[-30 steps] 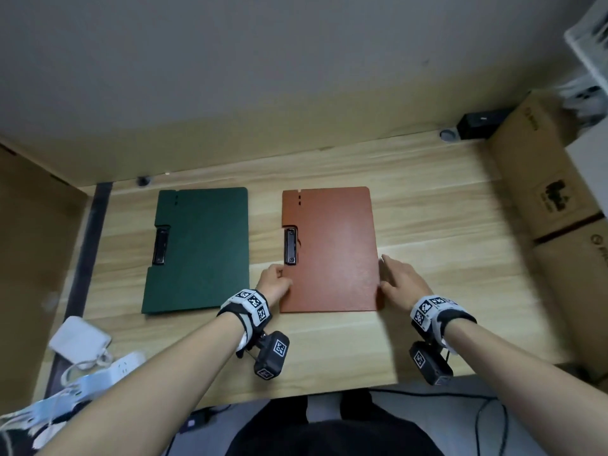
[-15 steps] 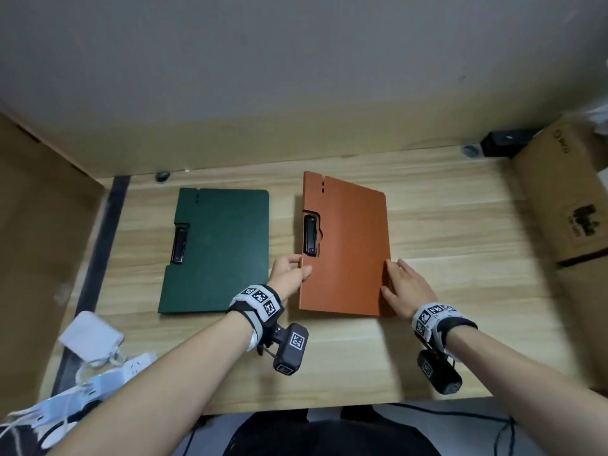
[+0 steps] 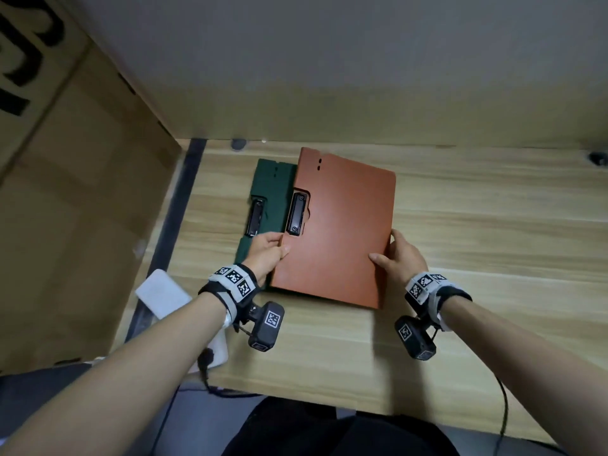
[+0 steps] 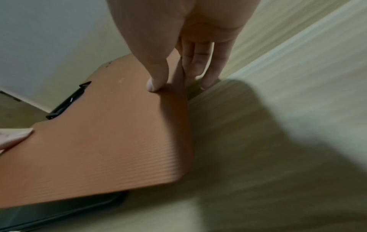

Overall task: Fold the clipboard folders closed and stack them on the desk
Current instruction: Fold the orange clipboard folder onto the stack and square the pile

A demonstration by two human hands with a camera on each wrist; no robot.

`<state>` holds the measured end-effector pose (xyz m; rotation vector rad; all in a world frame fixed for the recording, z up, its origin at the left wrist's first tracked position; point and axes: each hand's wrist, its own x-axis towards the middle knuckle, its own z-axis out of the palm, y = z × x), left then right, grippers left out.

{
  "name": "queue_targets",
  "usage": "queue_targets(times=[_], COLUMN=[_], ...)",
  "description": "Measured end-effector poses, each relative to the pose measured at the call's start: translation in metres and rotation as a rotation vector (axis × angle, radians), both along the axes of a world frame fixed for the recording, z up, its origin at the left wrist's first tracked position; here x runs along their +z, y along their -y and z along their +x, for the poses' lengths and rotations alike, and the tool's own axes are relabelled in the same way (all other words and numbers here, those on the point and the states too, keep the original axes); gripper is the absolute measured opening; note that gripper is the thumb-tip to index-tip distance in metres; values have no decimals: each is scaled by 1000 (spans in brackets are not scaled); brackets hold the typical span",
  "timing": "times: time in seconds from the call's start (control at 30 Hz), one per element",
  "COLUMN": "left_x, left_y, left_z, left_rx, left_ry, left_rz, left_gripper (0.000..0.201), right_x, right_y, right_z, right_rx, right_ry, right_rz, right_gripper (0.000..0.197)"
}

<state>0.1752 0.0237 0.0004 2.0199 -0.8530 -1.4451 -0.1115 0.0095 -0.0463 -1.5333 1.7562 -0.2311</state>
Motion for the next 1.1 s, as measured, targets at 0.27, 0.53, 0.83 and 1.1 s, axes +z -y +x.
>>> queue_targets(times=[0.27,0.53,0.83,1.1], left_x=[0,-20,-21,-14], left_y=[-2,-12,-6,45], left_z=[88,88,87,85], left_rx=[34,49,-69,-142], left_ry=[149,180,235,157], left_rz=[-29,-67,43,148], left_gripper=[47,59,79,110], right_x=[-8,-5,-14,-13], right_y=[7,11,21,27], right_z=[90,103,103,108], right_rx=[100,202,73,-6], right_ry=[-57,-365,-184,-125], right_rz=[-46,-104,-22,-25], right_gripper=[60,49,61,45])
